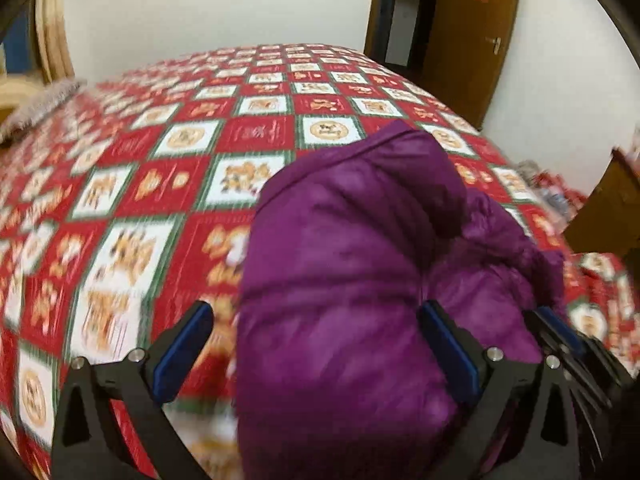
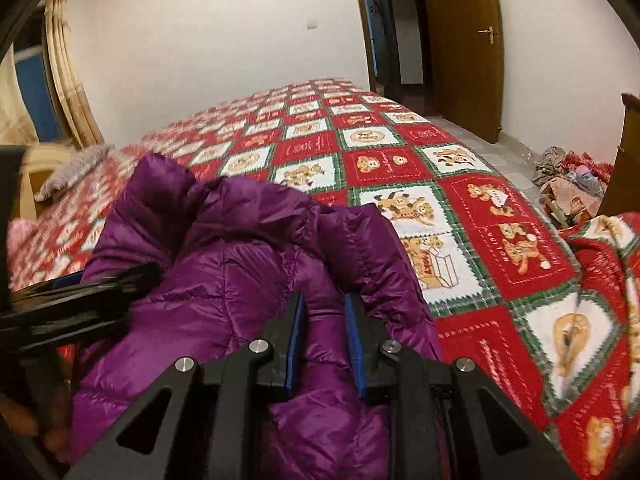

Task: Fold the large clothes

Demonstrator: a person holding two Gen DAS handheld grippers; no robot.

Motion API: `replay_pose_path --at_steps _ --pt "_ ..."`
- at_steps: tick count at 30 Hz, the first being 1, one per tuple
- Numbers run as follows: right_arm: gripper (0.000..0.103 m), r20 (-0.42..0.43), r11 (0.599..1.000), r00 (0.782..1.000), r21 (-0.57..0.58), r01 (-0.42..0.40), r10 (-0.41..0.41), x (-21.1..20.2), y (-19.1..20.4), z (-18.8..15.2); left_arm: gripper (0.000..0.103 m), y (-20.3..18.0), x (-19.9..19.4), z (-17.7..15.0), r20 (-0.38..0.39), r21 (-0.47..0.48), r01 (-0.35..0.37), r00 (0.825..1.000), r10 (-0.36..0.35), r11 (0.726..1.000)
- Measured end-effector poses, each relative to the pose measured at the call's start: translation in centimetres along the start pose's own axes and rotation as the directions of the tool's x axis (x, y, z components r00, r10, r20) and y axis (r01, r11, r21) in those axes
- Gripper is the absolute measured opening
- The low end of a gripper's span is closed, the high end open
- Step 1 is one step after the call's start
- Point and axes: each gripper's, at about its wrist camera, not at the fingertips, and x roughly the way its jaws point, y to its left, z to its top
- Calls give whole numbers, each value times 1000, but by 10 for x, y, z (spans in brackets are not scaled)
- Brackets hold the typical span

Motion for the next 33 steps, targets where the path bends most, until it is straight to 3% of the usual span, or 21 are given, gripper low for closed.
replay_pose_path --at_steps 3,5,7,8,12,18,22,26,29,33 --pt "25 -31 1000 999 -7 -6 6 -22 3 1 103 20 -31 -15 11 -26 55 998 -54 998" --pt "37 -27 998 998 38 -56 57 -39 -4 0 103 30 -48 -23 32 -28 65 997 -64 997" --pt "66 2 984 992 127 -122 123 -61 -20 -4 103 38 -61 -31 50 -20 76 996 -74 997" --pt "70 27 974 989 169 -149 146 -72 -29 -7 103 40 -67 -34 60 -8 82 995 -81 997" --pt "71 41 940 973 253 -228 225 -90 -55 -18 103 52 -70 -39 71 -54 166 984 -162 985" --pt "72 -45 944 968 238 -229 247 -69 -64 -23 103 51 -35 -37 -13 -197 262 963 -270 945" --pt "72 -98 948 965 236 -214 242 -39 -65 -24 103 35 -13 -35 -51 -197 281 954 -296 939" --pt "72 -112 919 942 283 -274 315 -14 -66 -36 103 31 -4 -39 -57 -176 325 939 -339 929" --pt "72 -98 937 947 212 -279 305 -16 -55 -42 103 41 9 -46 -76 -242 379 910 -406 893" --pt "72 -111 945 949 176 -274 296 -12 -48 -43 103 32 8 -46 -73 -197 378 915 -398 905"
